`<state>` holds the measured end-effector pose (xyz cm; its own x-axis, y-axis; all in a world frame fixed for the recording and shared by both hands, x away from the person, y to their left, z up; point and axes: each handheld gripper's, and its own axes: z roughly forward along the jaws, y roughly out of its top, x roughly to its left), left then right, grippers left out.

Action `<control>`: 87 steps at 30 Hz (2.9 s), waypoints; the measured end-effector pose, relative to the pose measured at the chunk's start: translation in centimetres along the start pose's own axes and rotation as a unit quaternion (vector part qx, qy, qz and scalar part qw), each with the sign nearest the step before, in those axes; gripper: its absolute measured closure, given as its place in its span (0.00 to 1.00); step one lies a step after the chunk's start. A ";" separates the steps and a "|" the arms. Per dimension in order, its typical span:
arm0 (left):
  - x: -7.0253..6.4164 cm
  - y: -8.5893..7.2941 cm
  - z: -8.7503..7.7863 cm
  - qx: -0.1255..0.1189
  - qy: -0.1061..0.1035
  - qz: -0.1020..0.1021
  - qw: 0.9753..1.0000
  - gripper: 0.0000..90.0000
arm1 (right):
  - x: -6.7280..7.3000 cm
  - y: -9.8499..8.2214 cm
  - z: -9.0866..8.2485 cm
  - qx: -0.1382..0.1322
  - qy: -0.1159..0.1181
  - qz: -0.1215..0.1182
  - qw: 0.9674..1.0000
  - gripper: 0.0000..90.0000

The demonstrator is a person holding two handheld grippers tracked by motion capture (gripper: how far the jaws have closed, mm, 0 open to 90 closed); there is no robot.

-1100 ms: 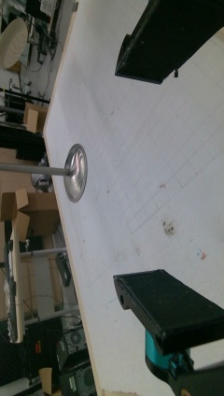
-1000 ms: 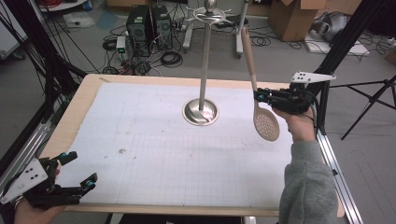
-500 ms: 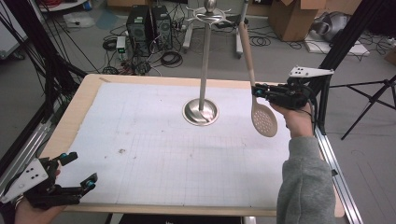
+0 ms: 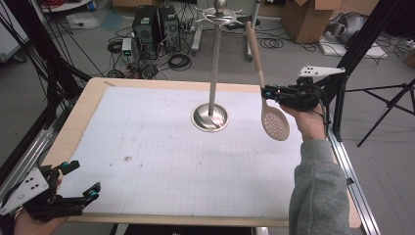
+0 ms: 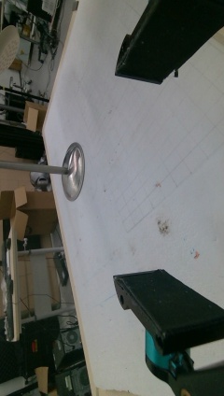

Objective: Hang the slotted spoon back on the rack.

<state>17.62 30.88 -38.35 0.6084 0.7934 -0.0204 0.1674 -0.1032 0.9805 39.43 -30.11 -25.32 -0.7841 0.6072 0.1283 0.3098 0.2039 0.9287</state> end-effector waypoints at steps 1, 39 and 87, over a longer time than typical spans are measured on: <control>0.0 0.0 0.0 0.000 0.000 0.000 1.000 0.03 | -0.1 0.1 0.1 0.004 -0.006 -0.002 1.000 0.86; 0.4 -0.7 -1.0 0.012 0.028 -0.009 0.999 0.03 | -0.2 0.9 2.4 0.010 0.005 -0.001 1.000 0.86; 0.3 -1.0 -2.2 0.016 0.044 -0.012 0.999 0.03 | -0.6 1.2 5.3 0.034 0.006 0.002 0.999 0.86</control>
<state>15.95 32.51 -38.93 0.5341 0.8450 -0.0247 0.2069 -0.1023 0.9730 43.12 -26.14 -26.14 -0.7888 0.5994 0.1362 0.3485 0.2535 0.9024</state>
